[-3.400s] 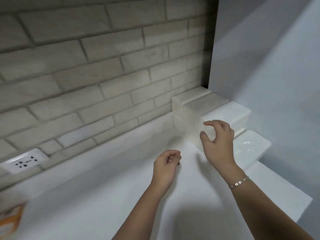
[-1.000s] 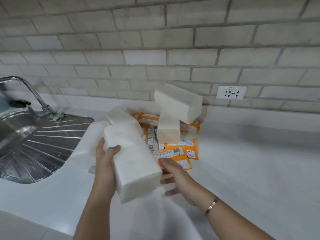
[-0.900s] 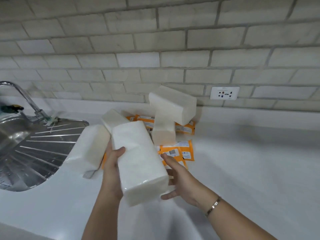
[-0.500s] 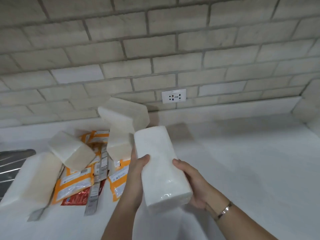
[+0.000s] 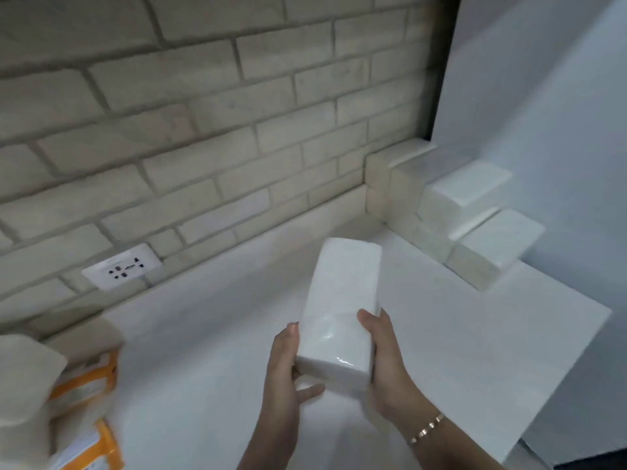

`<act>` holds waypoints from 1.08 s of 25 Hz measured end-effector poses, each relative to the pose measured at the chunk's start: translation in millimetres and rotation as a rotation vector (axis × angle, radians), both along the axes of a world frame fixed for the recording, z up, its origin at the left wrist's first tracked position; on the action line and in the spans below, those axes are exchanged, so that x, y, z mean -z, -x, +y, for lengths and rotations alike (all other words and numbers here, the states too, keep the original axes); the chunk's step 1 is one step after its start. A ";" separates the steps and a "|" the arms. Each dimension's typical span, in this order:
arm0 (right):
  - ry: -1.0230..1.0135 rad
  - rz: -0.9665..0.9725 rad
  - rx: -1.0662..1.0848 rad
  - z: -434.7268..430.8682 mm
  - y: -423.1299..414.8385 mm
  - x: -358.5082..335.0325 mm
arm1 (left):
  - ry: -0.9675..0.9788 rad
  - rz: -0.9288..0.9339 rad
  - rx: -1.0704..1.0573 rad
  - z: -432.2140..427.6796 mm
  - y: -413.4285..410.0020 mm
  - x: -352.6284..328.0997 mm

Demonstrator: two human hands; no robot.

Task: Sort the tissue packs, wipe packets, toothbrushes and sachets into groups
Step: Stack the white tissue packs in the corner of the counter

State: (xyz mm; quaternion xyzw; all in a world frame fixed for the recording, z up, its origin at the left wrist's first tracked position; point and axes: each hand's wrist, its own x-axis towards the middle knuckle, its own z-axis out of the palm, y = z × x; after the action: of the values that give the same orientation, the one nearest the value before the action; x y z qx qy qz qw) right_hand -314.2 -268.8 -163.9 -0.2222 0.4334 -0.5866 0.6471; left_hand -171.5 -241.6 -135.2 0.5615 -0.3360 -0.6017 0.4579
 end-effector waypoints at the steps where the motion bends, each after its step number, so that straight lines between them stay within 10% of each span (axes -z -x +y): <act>1: 0.014 -0.019 0.065 -3.8 22.5 1.3 | -0.004 0.005 0.023 -5.7 25.9 -1.3; 17: -0.055 0.418 0.604 -51.7 246.3 -18.9 | -0.023 0.201 0.049 -93.8 292.4 1.5; 27: -0.109 0.982 0.309 -111.4 302.2 -21.2 | -0.045 0.059 0.088 -158.1 365.9 26.5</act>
State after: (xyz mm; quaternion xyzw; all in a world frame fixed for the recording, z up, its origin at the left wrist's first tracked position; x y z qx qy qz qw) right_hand -616.3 -380.1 -142.7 -0.3709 0.7436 -0.4785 0.2838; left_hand -537.4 -399.7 -161.8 0.5385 -0.3332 -0.6450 0.4277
